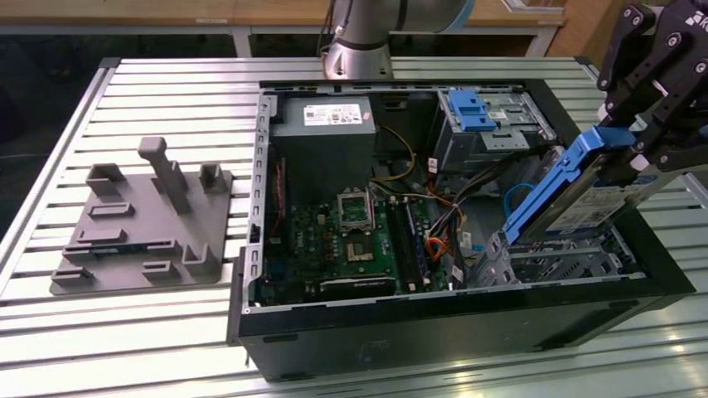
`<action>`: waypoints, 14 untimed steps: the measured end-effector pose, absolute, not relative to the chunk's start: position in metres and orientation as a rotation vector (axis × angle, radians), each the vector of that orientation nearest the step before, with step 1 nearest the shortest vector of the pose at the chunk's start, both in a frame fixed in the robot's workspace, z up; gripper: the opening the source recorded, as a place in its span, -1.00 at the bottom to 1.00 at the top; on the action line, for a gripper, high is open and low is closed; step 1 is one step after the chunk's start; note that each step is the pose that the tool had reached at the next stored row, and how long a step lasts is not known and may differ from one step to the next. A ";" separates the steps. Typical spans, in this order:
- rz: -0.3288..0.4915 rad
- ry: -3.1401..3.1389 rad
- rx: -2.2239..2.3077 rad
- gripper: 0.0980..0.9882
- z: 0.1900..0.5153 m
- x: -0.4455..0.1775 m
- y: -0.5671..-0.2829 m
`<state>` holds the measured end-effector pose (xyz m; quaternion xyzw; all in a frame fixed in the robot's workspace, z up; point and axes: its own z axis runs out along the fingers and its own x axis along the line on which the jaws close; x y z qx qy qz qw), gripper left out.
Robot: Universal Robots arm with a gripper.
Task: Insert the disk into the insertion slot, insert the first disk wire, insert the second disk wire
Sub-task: 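Insert the disk into the insertion slot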
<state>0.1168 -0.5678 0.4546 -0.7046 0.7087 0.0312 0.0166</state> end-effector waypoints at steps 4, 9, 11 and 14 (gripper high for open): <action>0.097 2.203 -2.191 -0.41 0.453 0.117 -0.568; 0.097 2.203 -2.191 -0.41 0.451 0.118 -0.568; 0.097 2.203 -2.191 -0.41 0.451 0.118 -0.568; 0.097 2.203 -2.191 -0.41 0.450 0.118 -0.569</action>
